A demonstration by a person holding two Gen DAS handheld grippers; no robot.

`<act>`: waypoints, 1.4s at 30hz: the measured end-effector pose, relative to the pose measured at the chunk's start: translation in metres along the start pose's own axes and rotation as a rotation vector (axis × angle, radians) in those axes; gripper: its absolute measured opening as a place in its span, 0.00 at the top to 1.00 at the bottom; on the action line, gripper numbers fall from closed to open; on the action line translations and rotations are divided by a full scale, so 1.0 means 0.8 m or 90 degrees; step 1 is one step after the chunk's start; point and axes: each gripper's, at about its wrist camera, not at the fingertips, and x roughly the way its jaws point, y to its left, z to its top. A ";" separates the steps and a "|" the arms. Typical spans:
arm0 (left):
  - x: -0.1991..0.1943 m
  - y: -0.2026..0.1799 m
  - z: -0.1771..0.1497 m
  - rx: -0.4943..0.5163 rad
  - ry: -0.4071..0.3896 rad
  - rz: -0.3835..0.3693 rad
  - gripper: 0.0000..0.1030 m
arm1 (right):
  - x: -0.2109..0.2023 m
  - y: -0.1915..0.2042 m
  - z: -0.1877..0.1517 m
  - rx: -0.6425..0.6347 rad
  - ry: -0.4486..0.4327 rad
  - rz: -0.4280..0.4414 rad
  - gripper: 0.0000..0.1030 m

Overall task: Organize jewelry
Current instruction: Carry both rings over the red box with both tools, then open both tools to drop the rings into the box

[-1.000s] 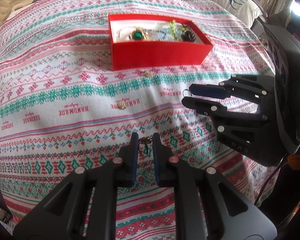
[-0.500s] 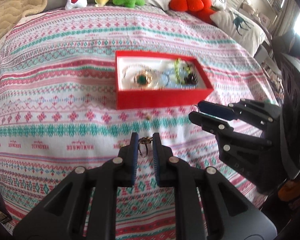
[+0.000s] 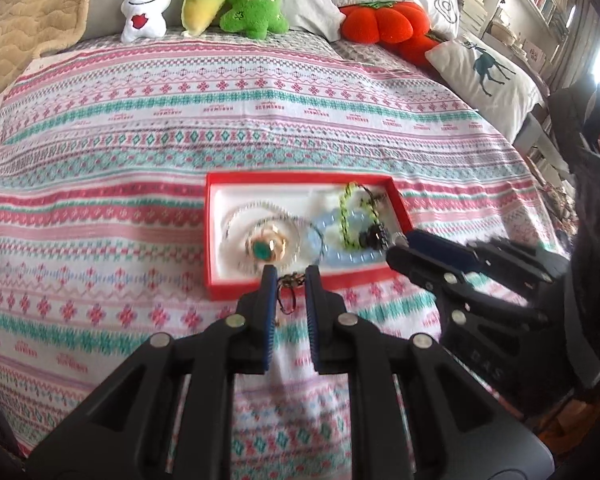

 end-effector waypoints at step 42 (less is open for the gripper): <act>-0.048 0.002 -0.059 -0.040 0.000 0.102 0.22 | -0.046 -0.021 -0.037 0.081 0.018 -0.008 0.33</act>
